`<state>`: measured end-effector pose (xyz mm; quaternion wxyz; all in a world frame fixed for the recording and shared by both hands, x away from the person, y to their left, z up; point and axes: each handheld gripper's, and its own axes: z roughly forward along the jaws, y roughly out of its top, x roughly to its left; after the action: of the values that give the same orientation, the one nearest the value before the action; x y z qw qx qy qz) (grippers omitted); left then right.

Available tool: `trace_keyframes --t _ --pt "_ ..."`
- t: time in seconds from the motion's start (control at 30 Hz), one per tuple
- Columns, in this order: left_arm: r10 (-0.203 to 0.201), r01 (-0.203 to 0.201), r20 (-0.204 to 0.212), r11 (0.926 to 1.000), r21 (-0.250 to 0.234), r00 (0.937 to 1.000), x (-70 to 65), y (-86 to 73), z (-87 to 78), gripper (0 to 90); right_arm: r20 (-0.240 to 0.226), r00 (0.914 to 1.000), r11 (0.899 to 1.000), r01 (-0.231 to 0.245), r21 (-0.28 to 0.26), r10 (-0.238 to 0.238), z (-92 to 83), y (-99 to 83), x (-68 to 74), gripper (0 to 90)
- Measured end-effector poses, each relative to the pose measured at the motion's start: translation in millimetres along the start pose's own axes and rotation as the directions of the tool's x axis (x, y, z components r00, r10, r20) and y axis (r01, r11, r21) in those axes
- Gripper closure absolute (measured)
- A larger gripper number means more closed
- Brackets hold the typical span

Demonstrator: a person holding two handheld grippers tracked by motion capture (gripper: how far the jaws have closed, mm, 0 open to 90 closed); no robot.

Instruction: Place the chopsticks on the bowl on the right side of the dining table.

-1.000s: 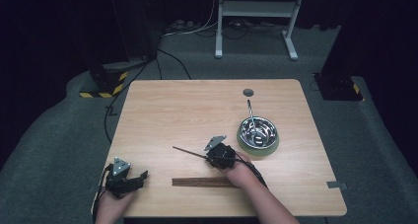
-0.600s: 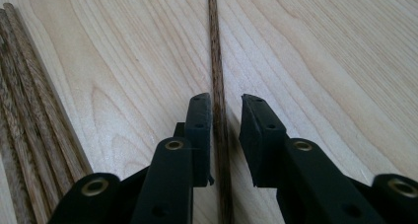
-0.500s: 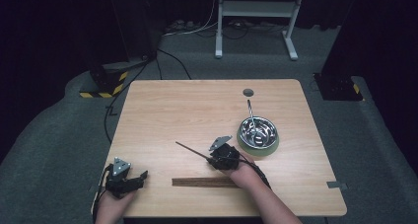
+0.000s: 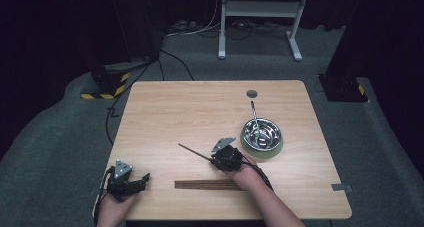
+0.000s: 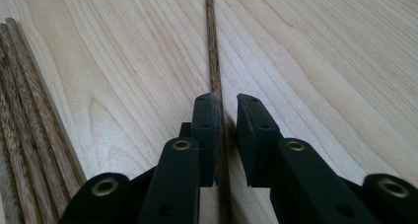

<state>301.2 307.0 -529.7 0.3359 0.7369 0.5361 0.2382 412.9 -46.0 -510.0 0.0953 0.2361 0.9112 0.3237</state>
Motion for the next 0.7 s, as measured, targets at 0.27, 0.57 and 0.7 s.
trace_keyframes --t 0.27,0.57,0.7 --pt "0.0 0.0 0.0 1.0 0.0 1.0 0.0 0.0 0.0 23.9 0.004 0.9993 0.999 0.037 0.009 -0.037 1.0 2.6 1.4 84.3" --pt "-0.001 0.001 0.0 1.0 0.001 1.0 0.0 0.0 -0.1 23.9 0.046 0.9968 0.998 0.066 -0.015 -0.065 -10.9 13.8 -4.6 84.6" --pt "-0.003 0.003 0.002 1.0 0.001 1.0 -0.2 0.0 0.0 24.0 0.067 0.9961 0.998 0.061 -0.035 -0.058 -24.2 16.4 -7.0 84.6"
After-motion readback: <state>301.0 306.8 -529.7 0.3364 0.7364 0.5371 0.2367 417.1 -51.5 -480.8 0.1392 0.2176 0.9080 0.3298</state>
